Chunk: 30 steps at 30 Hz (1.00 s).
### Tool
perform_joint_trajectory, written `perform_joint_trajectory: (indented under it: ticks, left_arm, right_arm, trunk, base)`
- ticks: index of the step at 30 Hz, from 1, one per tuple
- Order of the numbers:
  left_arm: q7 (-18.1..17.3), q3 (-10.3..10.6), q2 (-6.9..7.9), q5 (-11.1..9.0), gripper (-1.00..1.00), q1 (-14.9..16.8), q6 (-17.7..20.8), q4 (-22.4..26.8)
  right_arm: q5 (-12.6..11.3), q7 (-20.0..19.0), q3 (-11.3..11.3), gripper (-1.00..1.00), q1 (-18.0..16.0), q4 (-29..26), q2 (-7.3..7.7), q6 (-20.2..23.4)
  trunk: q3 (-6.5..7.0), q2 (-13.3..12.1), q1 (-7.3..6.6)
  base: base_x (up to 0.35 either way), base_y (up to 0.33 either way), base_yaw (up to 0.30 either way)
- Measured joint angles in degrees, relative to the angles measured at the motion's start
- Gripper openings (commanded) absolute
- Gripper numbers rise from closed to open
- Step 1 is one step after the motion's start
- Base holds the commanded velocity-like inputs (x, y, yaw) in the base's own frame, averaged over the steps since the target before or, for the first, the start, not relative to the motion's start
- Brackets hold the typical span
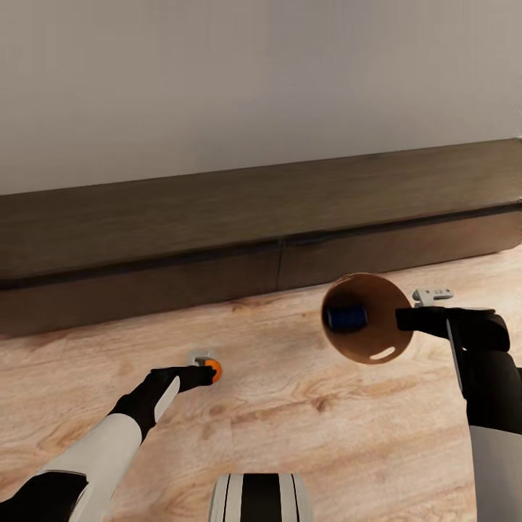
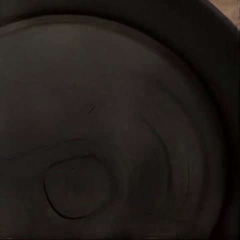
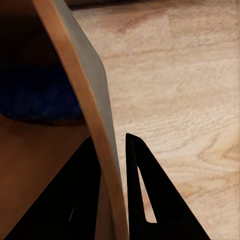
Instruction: Put the three can of soda from the living room inside the tash can in the kitchen.
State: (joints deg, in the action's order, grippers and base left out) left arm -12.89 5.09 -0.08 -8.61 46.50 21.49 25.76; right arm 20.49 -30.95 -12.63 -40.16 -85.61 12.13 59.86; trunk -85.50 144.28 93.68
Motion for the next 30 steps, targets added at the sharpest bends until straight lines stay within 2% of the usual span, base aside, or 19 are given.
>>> perform_joint_trajectory:
  ticks: [12, 14, 18, 20, 22, 23, 25, 28, 30]
  left_arm:
    - [-0.5, 0.0, 0.09, 0.0, -1.00, 0.0, 0.4, 0.3]
    - [-0.7, 0.1, 0.14, -0.1, -1.00, 0.0, 0.5, 0.7]
    - [-0.9, 0.1, 0.18, -0.2, -1.00, 0.0, 0.6, 0.9]
    - [-1.3, 0.2, 0.27, -0.2, -1.00, 0.0, 0.9, 1.7]
    - [-2.7, 0.9, 0.42, -0.3, -1.00, -0.1, 2.4, 4.2]
    - [-3.9, 1.4, 0.48, -0.5, -1.00, -0.3, 4.7, 7.7]
    - [-4.5, 1.6, 0.52, -0.4, -1.00, -0.4, 6.5, 11.2]
    - [-5.3, 1.9, 0.63, -0.6, -1.00, -1.6, 13.3, 22.2]
    - [-5.5, 2.0, 0.66, -0.5, -1.00, -3.3, 16.6, 27.5]
  right_arm:
    - [0.3, 0.0, 0.3, -1.00, 1.5, 0.7, -0.19, 0.0]
    - [1.2, 0.0, 0.2, -1.00, 2.1, 1.0, -1.12, -0.2]
    - [-0.2, 0.0, 0.3, -1.00, 2.5, 1.0, -2.01, 0.1]
    - [0.4, 0.0, 0.3, -1.00, 2.6, 1.0, -2.52, 0.0]
    - [1.0, 0.0, 0.7, -1.00, 3.2, 1.2, -3.00, -0.1]
    - [1.2, 0.0, 1.3, -1.00, 3.4, 1.2, -3.16, -0.2]
    - [0.2, 0.0, 1.7, -1.00, 3.6, 1.3, -3.25, 0.0]
    - [0.5, 0.0, 2.1, -1.00, 3.9, 1.3, -3.61, 0.0]
    - [0.7, 0.0, 2.2, -1.00, 4.3, 1.6, -3.73, 0.0]
  trunk:
    - [2.97, -0.2, -0.30]
    - [3.42, -0.2, -0.35]
    - [4.31, -0.2, -0.46]
    - [4.75, -0.3, -0.51]
    - [5.19, -0.3, -0.56]
    - [5.42, -0.3, -0.59]
    - [5.87, -0.3, -0.65]
    - [6.53, -0.4, -0.72]
    - [6.97, -0.4, -0.77]
  base:
    - [0.000, 0.000, 0.000]
    - [0.000, 0.000, 0.000]
    - [0.000, 0.000, 0.000]
    - [0.000, 0.000, 0.000]
    - [0.000, 0.000, 0.000]
    - [0.000, 0.000, 0.000]
    - [0.000, 0.000, 0.000]
    - [0.000, 0.000, 0.000]
    - [0.000, 0.000, 0.000]
